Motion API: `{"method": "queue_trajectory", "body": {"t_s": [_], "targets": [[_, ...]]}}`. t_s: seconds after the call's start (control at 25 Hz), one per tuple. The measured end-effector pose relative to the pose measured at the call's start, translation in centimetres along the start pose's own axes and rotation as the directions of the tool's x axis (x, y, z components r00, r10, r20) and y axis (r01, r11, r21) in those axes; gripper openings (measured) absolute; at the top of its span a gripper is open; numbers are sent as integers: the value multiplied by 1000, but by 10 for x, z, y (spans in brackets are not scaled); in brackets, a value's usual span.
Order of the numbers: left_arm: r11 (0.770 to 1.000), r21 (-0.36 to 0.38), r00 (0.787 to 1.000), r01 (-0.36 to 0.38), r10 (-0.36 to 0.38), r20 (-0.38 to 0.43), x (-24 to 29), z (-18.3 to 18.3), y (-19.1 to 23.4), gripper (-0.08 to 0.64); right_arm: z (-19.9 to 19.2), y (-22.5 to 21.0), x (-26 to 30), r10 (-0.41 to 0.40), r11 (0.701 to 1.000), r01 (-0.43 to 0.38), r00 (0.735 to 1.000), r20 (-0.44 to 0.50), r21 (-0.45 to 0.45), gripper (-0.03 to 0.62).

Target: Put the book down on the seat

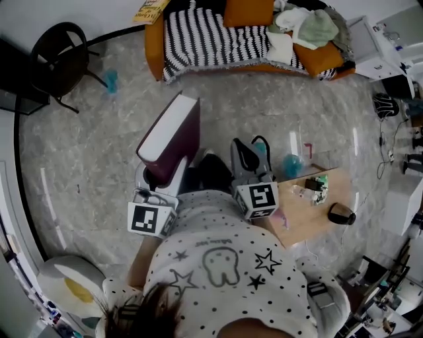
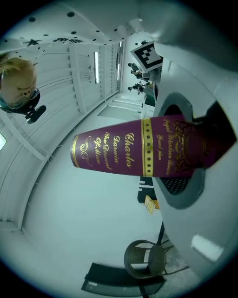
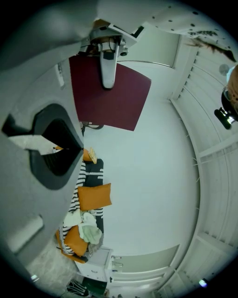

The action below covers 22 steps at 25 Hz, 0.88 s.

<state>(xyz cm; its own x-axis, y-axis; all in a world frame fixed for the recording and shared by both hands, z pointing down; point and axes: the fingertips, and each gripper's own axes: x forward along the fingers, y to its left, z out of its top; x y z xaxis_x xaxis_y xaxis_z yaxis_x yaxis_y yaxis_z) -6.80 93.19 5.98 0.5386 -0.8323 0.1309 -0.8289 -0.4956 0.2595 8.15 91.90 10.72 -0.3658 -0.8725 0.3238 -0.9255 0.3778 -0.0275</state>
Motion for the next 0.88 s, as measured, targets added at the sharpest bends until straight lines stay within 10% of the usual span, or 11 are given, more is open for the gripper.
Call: {"method": "queue_trajectory", "body": {"t_s": [0.88], "targets": [[993,-42,992,-108,110,55,124,30,23,227,40,-100,84,57,998,-57,998,5,-28,2]]}}
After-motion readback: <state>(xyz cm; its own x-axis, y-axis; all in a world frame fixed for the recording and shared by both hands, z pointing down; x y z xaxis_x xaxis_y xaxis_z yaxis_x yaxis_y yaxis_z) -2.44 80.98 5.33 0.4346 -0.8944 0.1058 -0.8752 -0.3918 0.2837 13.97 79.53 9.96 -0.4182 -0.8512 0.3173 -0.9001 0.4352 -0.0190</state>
